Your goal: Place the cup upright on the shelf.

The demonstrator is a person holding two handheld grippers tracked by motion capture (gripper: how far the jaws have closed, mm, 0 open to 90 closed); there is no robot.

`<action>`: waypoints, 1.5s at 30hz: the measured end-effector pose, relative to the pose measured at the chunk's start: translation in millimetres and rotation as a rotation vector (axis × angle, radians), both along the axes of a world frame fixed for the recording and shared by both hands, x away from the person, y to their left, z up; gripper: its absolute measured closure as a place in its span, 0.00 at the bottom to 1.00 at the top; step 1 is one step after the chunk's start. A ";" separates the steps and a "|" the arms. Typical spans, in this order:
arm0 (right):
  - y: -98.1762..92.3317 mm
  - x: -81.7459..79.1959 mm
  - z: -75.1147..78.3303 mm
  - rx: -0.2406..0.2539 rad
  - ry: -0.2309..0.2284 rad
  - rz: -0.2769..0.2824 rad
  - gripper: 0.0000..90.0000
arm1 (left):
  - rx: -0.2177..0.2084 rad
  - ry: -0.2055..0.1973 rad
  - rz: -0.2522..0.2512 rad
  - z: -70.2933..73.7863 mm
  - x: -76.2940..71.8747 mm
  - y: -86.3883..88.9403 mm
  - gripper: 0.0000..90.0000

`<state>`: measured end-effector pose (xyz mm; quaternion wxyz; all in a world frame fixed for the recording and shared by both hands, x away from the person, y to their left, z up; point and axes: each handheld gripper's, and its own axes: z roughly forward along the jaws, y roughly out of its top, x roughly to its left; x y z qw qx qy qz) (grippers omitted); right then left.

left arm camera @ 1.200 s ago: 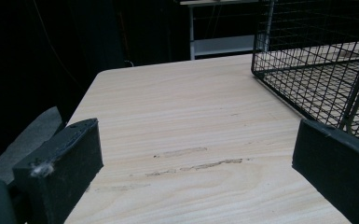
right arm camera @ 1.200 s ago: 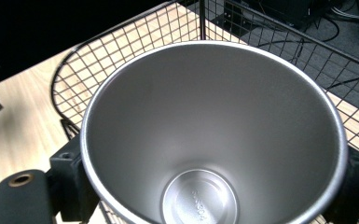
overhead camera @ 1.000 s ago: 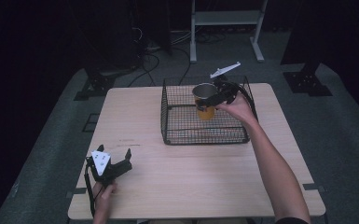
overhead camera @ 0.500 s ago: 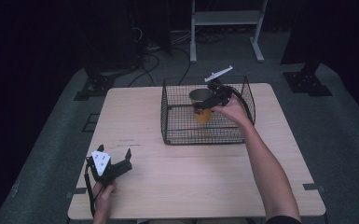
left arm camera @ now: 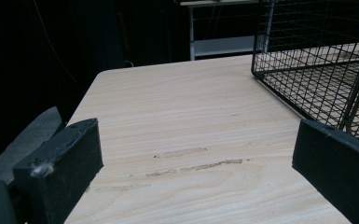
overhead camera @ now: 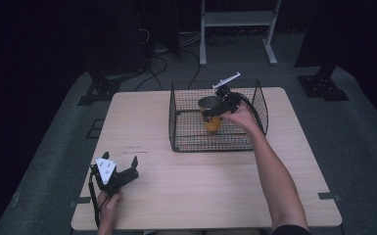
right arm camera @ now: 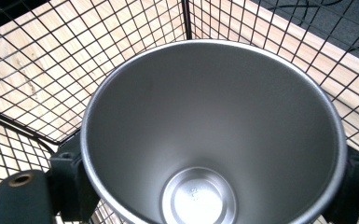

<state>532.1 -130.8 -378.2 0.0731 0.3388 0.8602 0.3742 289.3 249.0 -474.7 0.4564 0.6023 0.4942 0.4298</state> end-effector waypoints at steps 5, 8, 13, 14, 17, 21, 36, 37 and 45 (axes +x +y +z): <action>2.3 2.1 -4.0 -0.012 -0.001 -0.005 0.14 | 0.001 -0.001 -0.001 0.0 0.0 -0.1 0.01; 3.1 3.1 -6.0 -0.010 0.001 -0.004 0.14 | 0.000 0.000 0.000 0.0 0.0 0.1 0.01; 4.7 4.2 -8.4 -0.009 0.001 -0.001 0.14 | 0.001 0.000 0.000 0.0 -0.1 0.1 0.01; 4.8 4.7 -9.0 -0.011 0.000 -0.003 0.14 | 0.000 0.000 0.000 0.0 0.0 0.0 0.01; 5.5 6.0 -11.1 -0.014 0.004 -0.009 0.14 | -0.001 0.000 0.001 0.0 0.0 0.2 0.01; 6.1 7.6 -15.3 -0.023 0.011 -0.012 0.14 | -0.001 0.000 0.000 0.1 0.0 0.3 0.01; 1.7 5.1 -19.2 -0.037 0.011 -0.002 0.14 | -0.001 0.000 0.000 0.0 -0.1 0.2 0.01; 0.7 4.6 -19.6 -0.037 0.011 -0.006 0.14 | 0.000 0.000 0.000 0.0 -0.1 0.0 0.01; -1.8 3.2 -19.8 -0.041 0.008 -0.003 0.14 | 0.001 0.001 0.001 0.0 -0.1 0.0 0.01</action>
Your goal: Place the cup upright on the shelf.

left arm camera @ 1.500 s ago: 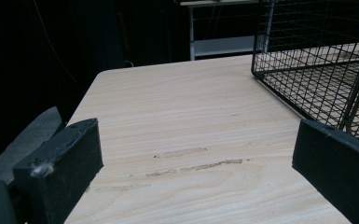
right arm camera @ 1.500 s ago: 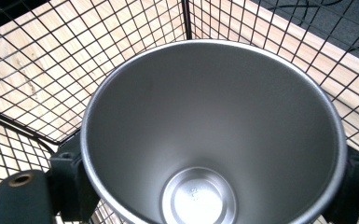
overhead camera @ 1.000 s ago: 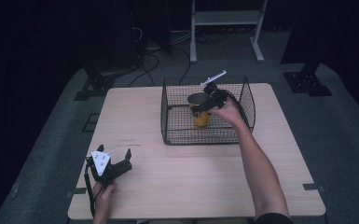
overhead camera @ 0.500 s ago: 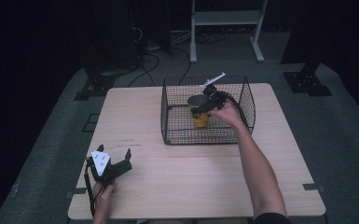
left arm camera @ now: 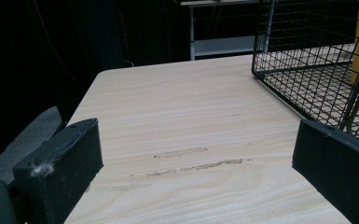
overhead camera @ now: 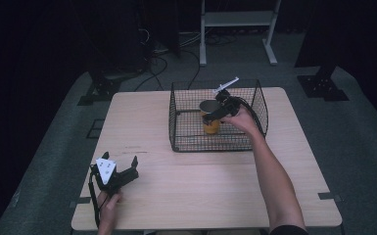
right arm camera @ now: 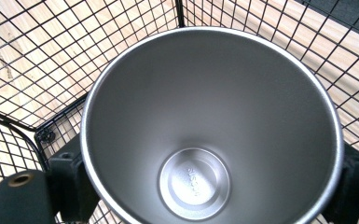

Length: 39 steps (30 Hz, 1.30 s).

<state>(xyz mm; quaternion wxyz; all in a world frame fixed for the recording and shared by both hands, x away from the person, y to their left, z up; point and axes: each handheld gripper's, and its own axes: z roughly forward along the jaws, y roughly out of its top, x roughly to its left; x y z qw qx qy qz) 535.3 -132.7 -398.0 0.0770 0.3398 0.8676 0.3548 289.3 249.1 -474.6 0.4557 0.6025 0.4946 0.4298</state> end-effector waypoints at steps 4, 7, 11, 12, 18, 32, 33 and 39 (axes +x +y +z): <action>0.3 -1.1 -0.5 -0.001 -0.004 0.001 0.14 | 0.001 0.000 -0.002 0.0 -0.1 0.0 0.01; 0.3 -2.2 -1.0 -0.008 -0.008 0.002 0.13 | 0.000 -0.001 -0.001 0.0 0.0 -0.1 0.01; 0.3 -4.2 -2.6 -0.013 -0.007 0.005 0.11 | 0.002 -0.001 -0.003 0.0 -0.1 -0.2 0.01; 0.0 -4.5 -2.8 -0.013 -0.009 0.008 0.11 | 0.003 -0.001 -0.004 0.0 -0.1 -0.2 0.01; 1.2 -6.5 -1.2 -0.026 -0.010 0.002 0.03 | 0.006 0.001 -0.002 0.0 0.0 -0.4 0.01; -3.7 -8.9 12.6 0.043 -0.029 -0.015 0.01 | 0.009 0.000 0.000 -0.1 0.4 -1.1 0.01; -4.1 -8.9 13.7 0.047 -0.028 -0.015 0.01 | 0.009 0.001 0.000 -0.1 0.4 -1.0 0.01; -9.9 -12.0 25.5 0.063 -0.064 -0.027 0.02 | 0.012 0.000 0.000 -0.2 0.5 -1.3 0.01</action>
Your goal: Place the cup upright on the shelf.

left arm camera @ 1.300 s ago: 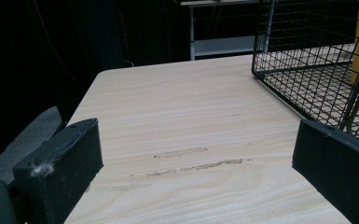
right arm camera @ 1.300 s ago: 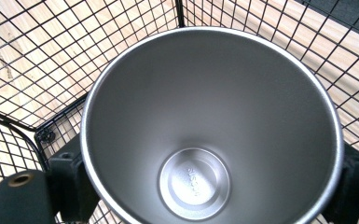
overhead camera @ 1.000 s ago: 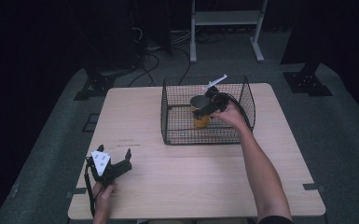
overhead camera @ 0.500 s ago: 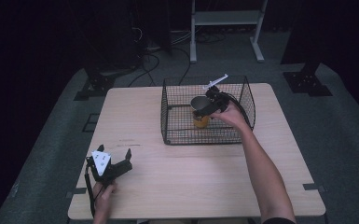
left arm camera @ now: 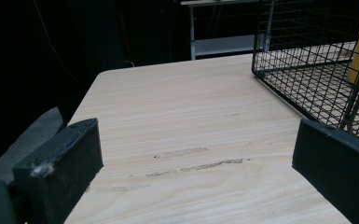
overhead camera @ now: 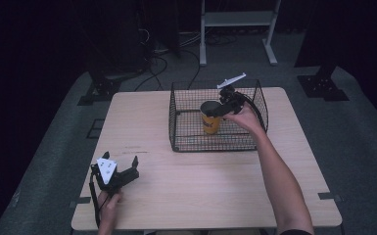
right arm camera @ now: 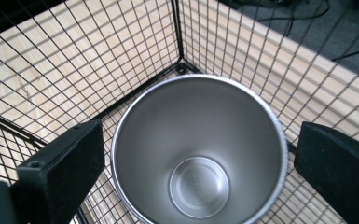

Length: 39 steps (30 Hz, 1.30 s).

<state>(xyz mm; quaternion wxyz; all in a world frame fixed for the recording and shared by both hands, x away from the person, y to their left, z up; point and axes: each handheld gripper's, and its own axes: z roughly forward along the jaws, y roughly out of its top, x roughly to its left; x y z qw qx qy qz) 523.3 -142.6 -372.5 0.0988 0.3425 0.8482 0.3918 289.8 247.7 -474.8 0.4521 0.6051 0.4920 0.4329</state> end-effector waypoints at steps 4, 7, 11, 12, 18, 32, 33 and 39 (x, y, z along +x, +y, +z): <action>-6.1 -2.5 8.3 0.007 -0.014 -0.015 0.02 | -0.001 0.000 0.002 -0.1 0.4 -0.1 0.01; -11.0 -5.1 13.9 0.012 -0.030 -0.028 0.02 | 0.000 0.002 0.009 0.0 1.0 -0.5 0.01; -18.9 -7.9 19.6 0.038 -0.029 -0.042 0.02 | 0.001 0.001 0.009 -0.1 1.2 -0.4 0.01; -21.2 -8.5 20.4 0.046 -0.029 -0.041 0.02 | 0.001 0.002 0.008 -0.1 1.2 -0.3 0.01; -30.4 -14.8 20.9 0.071 -0.017 -0.062 0.02 | -0.003 0.003 0.002 0.1 0.0 0.5 0.01; -47.2 -37.1 29.1 0.140 -0.008 -0.055 0.02 | -0.002 0.001 -0.001 0.0 -0.4 0.5 0.01; -48.5 -38.5 29.7 0.149 -0.005 -0.052 0.02 | -0.002 0.001 -0.001 0.0 -0.3 0.5 0.01; -54.7 -50.6 32.7 0.163 -0.017 -0.037 0.02 | -0.003 0.001 -0.001 0.1 -0.5 0.6 0.01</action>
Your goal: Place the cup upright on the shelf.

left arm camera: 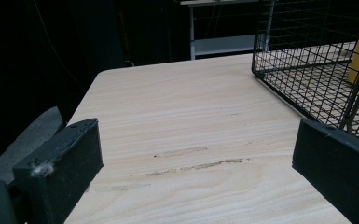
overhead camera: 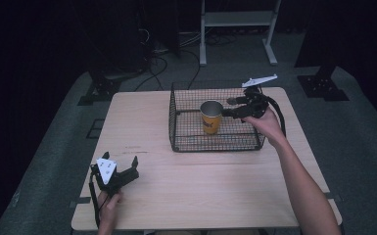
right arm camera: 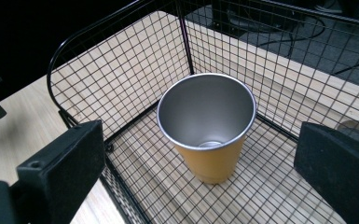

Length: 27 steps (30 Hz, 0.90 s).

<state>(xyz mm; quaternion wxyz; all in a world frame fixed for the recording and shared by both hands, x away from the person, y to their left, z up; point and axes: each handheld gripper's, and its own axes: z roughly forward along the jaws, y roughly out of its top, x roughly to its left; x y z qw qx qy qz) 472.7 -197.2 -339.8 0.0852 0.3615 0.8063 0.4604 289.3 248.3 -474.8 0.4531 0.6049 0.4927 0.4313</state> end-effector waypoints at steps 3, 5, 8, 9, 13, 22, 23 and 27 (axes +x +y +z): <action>-2.2 -6.5 -1.0 -0.002 0.001 0.003 0.02 | 0.002 0.000 -0.001 0.0 -0.1 -0.1 0.01; -3.5 -10.4 -1.8 -0.001 0.002 0.010 0.02 | 0.002 0.000 -0.002 0.0 -0.1 0.0 0.01; -4.9 -16.2 -2.6 -0.002 -0.004 0.021 0.02 | 0.001 0.000 0.000 0.0 0.0 0.0 0.01; -5.3 -18.1 -2.7 -0.003 -0.004 0.024 0.02 | 0.001 0.000 0.000 0.0 0.1 0.0 0.01; -7.5 -25.7 -2.6 -0.010 -0.007 0.038 0.02 | 0.003 0.001 -0.001 0.0 0.0 -0.2 0.01; -12.3 -46.3 -7.4 -0.008 -0.019 0.066 0.02 | 0.005 0.001 -0.002 -0.1 -0.2 -0.8 0.01; -12.8 -48.4 -7.9 -0.006 -0.020 0.071 0.02 | 0.006 0.001 -0.002 -0.1 -0.2 -0.8 0.01; -14.4 -56.2 -10.9 -0.003 -0.024 0.085 0.02 | 0.005 0.002 -0.002 -0.1 -0.1 -0.7 0.01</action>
